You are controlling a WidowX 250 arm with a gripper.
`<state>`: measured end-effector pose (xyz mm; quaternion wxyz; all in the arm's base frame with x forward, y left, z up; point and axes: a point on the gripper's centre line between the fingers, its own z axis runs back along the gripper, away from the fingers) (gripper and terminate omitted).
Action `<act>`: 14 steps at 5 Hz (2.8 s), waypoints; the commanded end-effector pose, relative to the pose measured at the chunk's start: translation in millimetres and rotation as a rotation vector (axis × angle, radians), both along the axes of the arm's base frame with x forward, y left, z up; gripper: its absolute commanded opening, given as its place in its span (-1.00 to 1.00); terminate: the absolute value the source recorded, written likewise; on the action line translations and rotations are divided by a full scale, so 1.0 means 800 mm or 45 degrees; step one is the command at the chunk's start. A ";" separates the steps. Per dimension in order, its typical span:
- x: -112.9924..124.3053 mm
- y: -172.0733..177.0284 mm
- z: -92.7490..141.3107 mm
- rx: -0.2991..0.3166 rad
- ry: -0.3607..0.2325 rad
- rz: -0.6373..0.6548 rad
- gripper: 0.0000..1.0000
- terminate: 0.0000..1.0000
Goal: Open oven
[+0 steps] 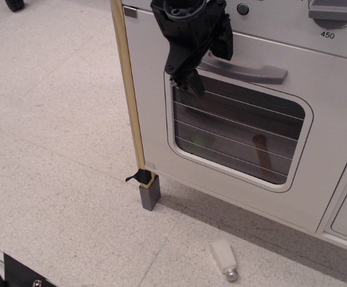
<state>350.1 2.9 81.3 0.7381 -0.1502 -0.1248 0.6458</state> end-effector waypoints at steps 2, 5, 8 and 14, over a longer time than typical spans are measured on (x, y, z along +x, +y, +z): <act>0.009 -0.004 -0.005 -0.052 -0.062 0.106 1.00 -1.00; -0.023 0.010 -0.020 -0.009 -0.018 0.027 1.00 -1.00; -0.064 0.045 -0.019 0.032 0.039 -0.123 1.00 -1.00; -0.010 -0.056 0.063 -0.163 -0.049 -0.217 1.00 -1.00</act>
